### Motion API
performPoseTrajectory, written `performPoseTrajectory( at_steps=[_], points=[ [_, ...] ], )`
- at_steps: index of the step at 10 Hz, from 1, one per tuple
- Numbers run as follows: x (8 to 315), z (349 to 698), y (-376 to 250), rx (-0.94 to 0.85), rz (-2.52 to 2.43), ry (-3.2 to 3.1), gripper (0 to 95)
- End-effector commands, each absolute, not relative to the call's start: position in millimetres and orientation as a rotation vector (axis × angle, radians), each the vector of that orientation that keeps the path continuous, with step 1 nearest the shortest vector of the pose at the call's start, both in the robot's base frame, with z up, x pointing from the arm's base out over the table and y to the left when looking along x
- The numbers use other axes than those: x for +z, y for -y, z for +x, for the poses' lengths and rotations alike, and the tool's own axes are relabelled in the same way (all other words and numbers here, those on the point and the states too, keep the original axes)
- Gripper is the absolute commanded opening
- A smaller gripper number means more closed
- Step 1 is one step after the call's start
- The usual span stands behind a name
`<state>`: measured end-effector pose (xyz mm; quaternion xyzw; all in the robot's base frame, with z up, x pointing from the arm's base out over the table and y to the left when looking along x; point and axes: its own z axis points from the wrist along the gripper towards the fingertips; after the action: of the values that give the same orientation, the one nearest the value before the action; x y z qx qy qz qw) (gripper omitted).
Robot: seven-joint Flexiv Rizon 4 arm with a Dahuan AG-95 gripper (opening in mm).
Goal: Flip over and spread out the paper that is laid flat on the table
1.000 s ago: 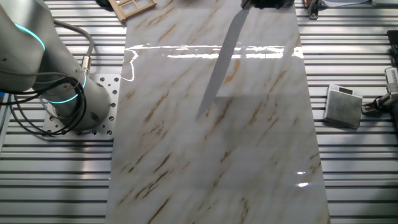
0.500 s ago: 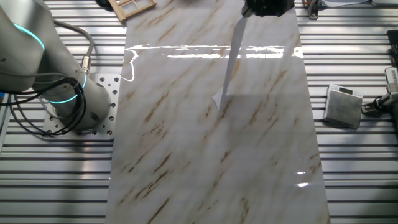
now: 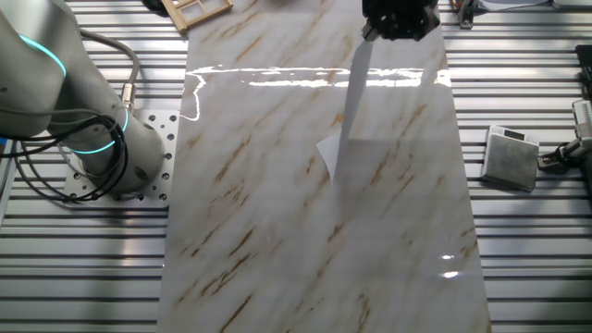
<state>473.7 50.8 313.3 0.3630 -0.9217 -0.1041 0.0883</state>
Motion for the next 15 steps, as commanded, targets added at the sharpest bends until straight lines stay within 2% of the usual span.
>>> performPoseTrajectory(
  at_steps=[1,10,15],
  points=[
    [307.5,475.9,-48.4,-0.307,1.093,2.746,0.0],
    [286.1,482.9,-40.2,-0.284,1.173,2.753,0.0],
    [284.2,483.4,-40.3,-0.249,1.174,2.755,0.0]
  ],
)
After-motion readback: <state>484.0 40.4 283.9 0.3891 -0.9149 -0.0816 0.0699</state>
